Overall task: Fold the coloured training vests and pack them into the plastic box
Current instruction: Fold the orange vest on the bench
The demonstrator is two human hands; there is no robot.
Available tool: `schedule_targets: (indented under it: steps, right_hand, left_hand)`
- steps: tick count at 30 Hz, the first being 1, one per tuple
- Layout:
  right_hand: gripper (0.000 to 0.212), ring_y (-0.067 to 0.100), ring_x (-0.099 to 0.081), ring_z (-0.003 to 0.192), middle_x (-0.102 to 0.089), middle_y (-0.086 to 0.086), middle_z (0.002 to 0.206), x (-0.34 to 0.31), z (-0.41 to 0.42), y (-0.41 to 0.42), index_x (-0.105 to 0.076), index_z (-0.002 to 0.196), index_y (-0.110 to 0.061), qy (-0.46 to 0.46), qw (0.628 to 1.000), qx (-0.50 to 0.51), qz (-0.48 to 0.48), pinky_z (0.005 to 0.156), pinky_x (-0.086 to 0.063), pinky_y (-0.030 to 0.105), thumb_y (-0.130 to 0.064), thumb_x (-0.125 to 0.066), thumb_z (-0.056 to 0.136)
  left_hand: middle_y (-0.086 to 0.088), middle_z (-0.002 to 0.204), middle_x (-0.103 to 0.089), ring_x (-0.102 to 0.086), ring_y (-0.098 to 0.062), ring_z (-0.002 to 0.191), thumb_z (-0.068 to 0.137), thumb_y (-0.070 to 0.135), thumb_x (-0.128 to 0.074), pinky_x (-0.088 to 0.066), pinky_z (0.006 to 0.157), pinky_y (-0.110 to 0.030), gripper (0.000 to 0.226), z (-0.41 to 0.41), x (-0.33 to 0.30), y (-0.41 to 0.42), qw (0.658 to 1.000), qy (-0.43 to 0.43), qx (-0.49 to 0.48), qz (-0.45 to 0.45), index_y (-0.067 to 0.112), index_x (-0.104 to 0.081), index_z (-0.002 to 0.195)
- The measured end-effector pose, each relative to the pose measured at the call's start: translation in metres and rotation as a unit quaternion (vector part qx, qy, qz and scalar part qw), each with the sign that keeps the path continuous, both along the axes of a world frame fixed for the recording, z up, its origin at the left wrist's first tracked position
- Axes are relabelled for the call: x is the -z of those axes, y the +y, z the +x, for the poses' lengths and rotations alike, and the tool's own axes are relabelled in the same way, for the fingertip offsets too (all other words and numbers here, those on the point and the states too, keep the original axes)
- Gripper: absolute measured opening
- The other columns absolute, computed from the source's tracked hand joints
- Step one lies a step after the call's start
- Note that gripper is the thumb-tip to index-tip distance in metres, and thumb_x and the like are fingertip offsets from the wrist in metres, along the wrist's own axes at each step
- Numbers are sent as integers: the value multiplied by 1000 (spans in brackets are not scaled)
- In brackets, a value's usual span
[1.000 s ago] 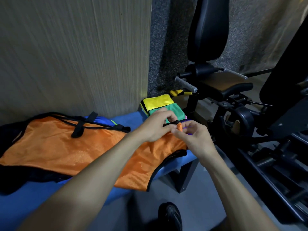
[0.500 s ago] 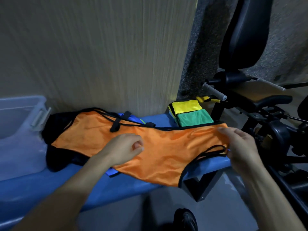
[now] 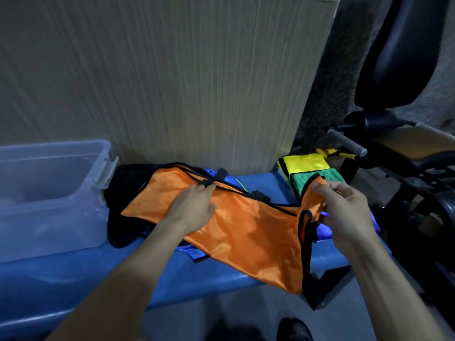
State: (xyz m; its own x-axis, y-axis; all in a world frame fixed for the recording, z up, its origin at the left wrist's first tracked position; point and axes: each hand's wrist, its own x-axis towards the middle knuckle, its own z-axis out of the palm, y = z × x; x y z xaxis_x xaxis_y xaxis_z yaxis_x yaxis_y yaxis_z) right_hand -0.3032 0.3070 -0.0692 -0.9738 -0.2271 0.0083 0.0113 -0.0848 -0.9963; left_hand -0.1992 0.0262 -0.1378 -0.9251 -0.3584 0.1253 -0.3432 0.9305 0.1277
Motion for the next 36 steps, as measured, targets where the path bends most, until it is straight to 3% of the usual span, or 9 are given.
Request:
schedule_targets:
  steps: [4,8,14,18,20,25,30,34,36]
  right_hand:
    - [19,22,-48,55,-47,14,70,-1,4,-20,-54,81,-13,-6,1000,-15,-16,50,-43,31,-9,-68,93]
    - [20,18,-44,50,-43,5,60,-2,7,-44,-55,79,-14,-13,999,-27,-29,50,-42,31,-9,-70,92]
    - [23,17,-40,46,-38,2,55,-5,13,-91,-52,79,-14,-18,996,-61,-58,37,-40,22,-5,-68,93]
    - [17,14,-45,44,-43,5,60,-9,19,-130,-55,84,-11,-15,995,-89,-48,37,-42,24,-6,-71,91]
    - [17,13,-47,43,-44,4,60,-13,24,-151,-56,83,-11,-17,993,-104,-44,39,-43,23,-7,-71,91]
    - [15,13,-47,46,-40,8,67,-17,34,-211,-56,88,-10,-27,988,-138,-68,39,-46,22,-5,-69,91]
    - [12,8,-53,53,-53,-4,63,14,44,-274,-58,94,-14,3,982,-178,-59,47,-51,26,-8,-68,94]
    - [32,6,-63,74,-67,-6,92,49,51,-289,-58,127,-9,-34,949,-308,54,76,-55,32,-10,-66,96]
    - [35,6,-65,80,-68,-3,102,47,50,-283,-58,129,-10,-22,945,-320,69,77,-55,27,-3,-61,95]
  left_hand:
    - [-5,168,-16,-18,-25,153,105,40,-45,-20,124,-42,67,-19,13,-9,998,31,42,23,20,-16,162]
    - [-2,170,1,0,-18,157,108,49,-31,0,127,-38,64,-27,28,-22,997,-16,56,48,23,-12,163]
    - [-2,166,-25,-25,-20,152,107,38,-42,-20,125,-39,51,-30,30,-41,989,88,91,79,19,-40,154]
    - [7,123,-57,-53,-17,116,100,24,-56,-48,97,-38,22,-18,20,-58,980,181,57,67,21,-68,118]
    - [4,113,-61,-56,-22,107,100,25,-55,-49,91,-43,18,-9,16,-77,980,196,-10,44,21,-71,108]
    - [-2,132,-63,-55,-23,126,104,20,-52,-39,109,-33,28,12,26,-115,969,217,-46,104,15,-68,126]
    - [9,112,-72,-64,-9,109,105,20,-45,-47,99,-28,29,25,16,-121,909,299,-109,269,24,-73,115]
    - [7,103,-75,-68,-13,104,103,54,-35,-49,101,-38,40,23,13,-121,796,317,-170,486,35,-71,101]
    - [8,102,-75,-69,-13,103,100,65,-37,-51,97,-36,43,23,13,-123,790,304,-181,501,36,-69,102]
